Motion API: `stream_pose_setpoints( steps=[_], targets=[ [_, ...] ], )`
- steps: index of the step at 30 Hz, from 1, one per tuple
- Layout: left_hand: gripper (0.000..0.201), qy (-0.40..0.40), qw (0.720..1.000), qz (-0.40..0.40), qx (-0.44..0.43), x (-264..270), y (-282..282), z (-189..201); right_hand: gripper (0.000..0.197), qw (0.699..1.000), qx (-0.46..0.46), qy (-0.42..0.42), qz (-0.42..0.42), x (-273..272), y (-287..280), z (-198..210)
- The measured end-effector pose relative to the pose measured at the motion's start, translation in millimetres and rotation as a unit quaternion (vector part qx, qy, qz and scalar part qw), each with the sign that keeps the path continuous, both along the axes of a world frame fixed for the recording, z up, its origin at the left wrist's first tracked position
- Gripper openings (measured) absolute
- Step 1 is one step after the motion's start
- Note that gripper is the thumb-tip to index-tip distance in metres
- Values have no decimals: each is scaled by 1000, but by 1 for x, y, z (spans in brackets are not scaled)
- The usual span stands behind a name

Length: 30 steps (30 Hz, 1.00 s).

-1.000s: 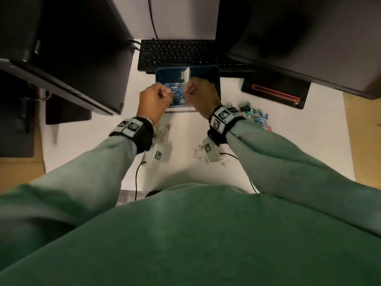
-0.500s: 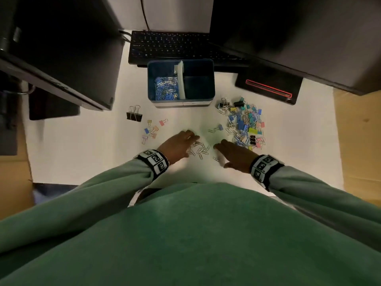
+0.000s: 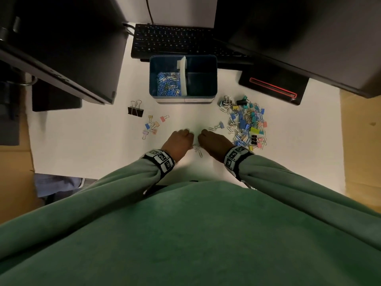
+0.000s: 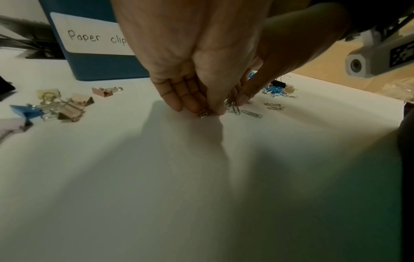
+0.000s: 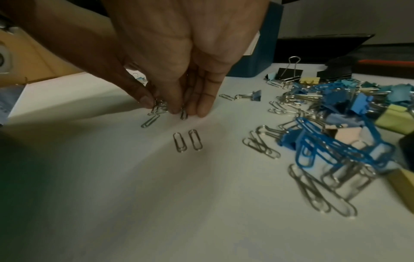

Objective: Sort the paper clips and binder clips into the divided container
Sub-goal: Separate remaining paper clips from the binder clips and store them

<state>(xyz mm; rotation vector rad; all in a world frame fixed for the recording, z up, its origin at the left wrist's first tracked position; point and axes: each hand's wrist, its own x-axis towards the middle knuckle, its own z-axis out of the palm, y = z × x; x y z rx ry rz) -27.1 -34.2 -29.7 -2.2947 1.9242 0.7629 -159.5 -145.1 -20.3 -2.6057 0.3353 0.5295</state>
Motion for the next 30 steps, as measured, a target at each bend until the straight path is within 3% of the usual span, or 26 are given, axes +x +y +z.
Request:
stream_pose_setpoints(
  steps=[4,8,13,16,18,21,24,27,30],
  targets=[
    [27,5,1000,3,25,-2,1,-1,15,1000,-5,4,12,-2,-2,4],
    [15,101,991,83,37,10,-2,23,15,998,51,1,-42,-6,-16,13],
    [8,198,942,246,-115,62,-16,78,6,954,153,-135,-219,39,-31,60],
    [6,176,912,321,-188,101,-41,101,7,921,162,-243,-258,96,-41,85],
    [4,148,910,336,-191,120,-56,105,8,917,162,-243,-273,127,-49,89],
    [10,75,927,322,-176,125,-58,99,10,942,147,-181,-241,140,-55,83],
    [9,66,936,275,-212,100,-32,83,11,966,91,-163,-180,97,-53,71],
    [3,126,977,156,-71,64,8,49,17,989,70,-22,-128,25,-39,50],
    [25,122,992,17,29,39,37,14,35,991,23,115,-65,-35,-22,32]
  ],
)
